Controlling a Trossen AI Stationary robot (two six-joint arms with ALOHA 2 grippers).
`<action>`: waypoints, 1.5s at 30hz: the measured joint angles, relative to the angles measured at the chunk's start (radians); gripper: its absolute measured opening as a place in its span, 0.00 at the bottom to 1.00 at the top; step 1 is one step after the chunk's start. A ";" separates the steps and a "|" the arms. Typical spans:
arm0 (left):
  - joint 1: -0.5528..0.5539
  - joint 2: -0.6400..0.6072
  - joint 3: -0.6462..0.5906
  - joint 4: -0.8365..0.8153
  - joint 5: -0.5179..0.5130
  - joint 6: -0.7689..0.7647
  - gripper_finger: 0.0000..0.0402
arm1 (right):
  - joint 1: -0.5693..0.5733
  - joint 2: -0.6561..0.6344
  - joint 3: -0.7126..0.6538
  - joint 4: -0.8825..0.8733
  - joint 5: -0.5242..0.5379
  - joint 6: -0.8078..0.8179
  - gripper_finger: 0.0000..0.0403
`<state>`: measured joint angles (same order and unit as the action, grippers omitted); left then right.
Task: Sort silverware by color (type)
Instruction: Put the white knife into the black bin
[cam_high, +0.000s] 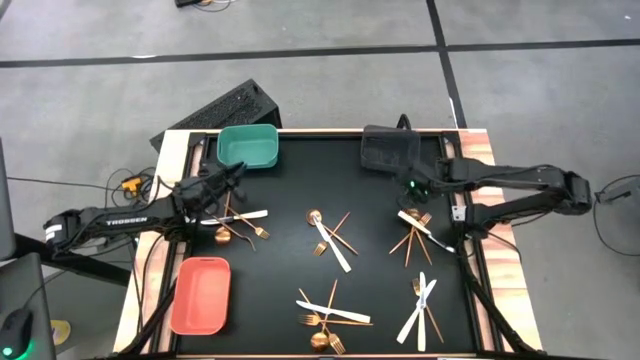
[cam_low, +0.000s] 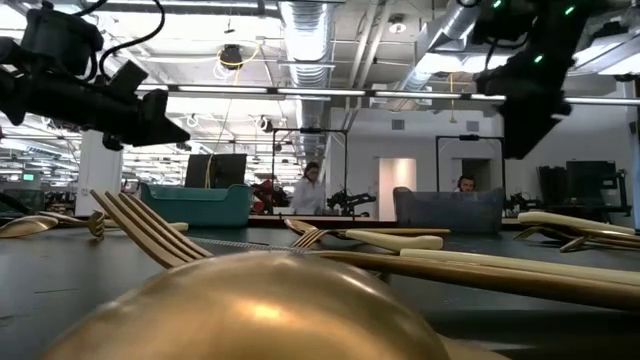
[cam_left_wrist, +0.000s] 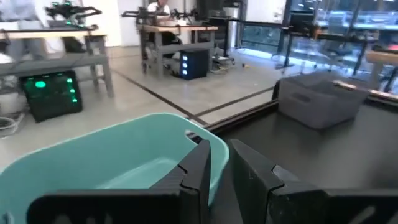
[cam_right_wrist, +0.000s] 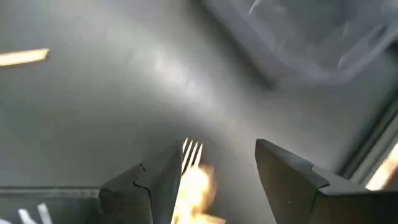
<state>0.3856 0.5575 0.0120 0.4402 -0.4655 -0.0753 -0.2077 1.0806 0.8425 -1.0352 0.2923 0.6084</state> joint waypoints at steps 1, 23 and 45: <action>-0.002 0.001 0.000 -0.005 0.020 0.038 0.12 | 0.030 0.001 -0.002 -0.017 -0.004 0.036 0.57; -0.065 0.001 0.000 -0.033 0.095 -0.058 0.12 | 0.458 0.196 -0.196 -0.029 -0.113 0.403 0.53; -0.066 0.001 0.000 -0.017 0.136 -0.062 0.12 | 0.402 0.195 -0.254 -0.004 -0.240 0.270 0.20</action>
<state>0.3199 0.5583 0.0120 0.4236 -0.3295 -0.1371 0.1947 1.2755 0.5880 -1.0392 0.0523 0.8780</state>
